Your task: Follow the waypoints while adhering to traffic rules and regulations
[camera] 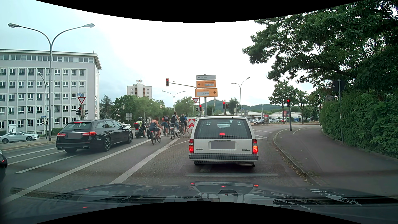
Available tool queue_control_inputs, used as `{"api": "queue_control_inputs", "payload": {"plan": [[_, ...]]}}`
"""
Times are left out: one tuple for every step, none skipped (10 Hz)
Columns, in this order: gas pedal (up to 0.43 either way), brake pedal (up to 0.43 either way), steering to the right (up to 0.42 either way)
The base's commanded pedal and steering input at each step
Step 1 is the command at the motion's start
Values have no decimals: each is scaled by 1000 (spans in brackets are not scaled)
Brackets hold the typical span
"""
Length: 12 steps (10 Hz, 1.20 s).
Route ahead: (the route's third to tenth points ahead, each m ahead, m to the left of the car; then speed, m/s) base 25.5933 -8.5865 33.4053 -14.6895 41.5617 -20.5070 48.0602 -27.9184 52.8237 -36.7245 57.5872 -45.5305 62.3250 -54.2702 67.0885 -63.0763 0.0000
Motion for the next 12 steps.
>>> {"api": "queue_control_inputs", "payload": {"plan": [[0,226,62],[0,226,62],[0,226,62],[0,226,62],[0,226,62],[0,226,62],[0,226,62],[0,226,62],[0,226,62],[0,226,62],[0,226,62],[0,226,62]]}}
